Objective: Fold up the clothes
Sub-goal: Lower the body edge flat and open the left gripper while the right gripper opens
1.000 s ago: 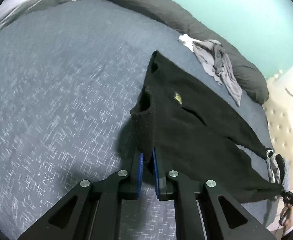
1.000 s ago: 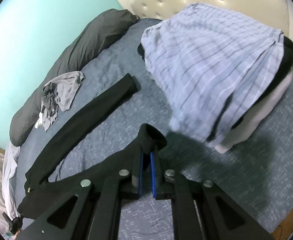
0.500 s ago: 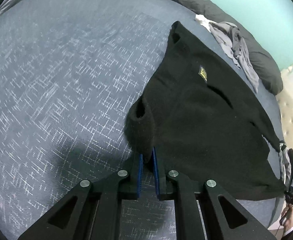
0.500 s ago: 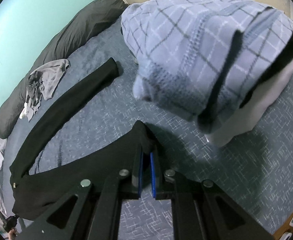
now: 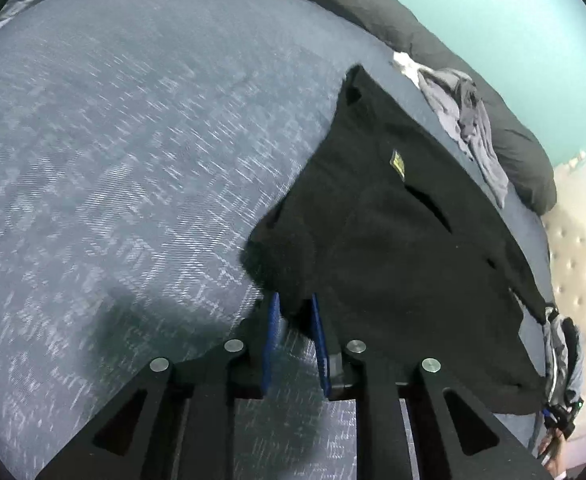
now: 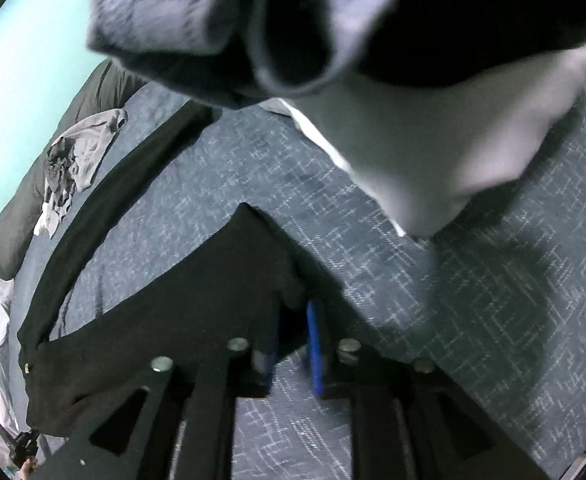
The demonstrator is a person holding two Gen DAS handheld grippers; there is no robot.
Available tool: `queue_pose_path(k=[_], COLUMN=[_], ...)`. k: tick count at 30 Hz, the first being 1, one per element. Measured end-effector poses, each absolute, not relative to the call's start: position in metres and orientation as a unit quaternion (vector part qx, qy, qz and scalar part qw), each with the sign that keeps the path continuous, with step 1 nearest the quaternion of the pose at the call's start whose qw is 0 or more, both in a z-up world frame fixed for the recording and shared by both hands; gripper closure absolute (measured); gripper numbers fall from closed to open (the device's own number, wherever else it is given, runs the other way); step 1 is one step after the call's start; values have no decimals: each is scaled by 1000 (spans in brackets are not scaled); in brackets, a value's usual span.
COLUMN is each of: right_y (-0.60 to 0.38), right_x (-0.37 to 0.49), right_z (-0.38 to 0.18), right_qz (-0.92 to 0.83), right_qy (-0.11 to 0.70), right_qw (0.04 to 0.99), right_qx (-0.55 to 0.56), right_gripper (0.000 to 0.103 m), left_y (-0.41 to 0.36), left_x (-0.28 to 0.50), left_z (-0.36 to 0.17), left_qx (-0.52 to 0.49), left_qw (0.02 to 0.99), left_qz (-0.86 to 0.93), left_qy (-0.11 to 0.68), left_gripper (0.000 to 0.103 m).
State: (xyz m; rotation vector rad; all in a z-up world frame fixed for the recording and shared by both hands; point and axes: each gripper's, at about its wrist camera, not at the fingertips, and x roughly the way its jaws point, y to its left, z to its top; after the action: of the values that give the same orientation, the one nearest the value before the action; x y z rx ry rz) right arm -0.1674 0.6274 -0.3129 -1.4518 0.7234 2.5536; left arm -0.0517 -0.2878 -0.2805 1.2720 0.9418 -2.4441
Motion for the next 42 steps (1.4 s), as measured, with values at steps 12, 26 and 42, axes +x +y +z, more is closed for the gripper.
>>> queue_pose_path(k=[12,26,42], right_y=[617,451,342], right_x=[-149,-228,-254], right_z=[-276,-286,-347], right_qz=[872,860,794], right_qy=[158,69,-134], right_qw=[85,-152,-255], right_qx=[-456,-482,-536], right_gripper=[76,59,59], left_y=[-240,-186,-162], left_x=[-75,-126,-152], left_z=[-238,-256,-261], left_qx=[400,408,412], left_qw=[84,58,33], left_qz=[-873,-879,-880], left_qy=[267,238,235], left_gripper=[76,75,68])
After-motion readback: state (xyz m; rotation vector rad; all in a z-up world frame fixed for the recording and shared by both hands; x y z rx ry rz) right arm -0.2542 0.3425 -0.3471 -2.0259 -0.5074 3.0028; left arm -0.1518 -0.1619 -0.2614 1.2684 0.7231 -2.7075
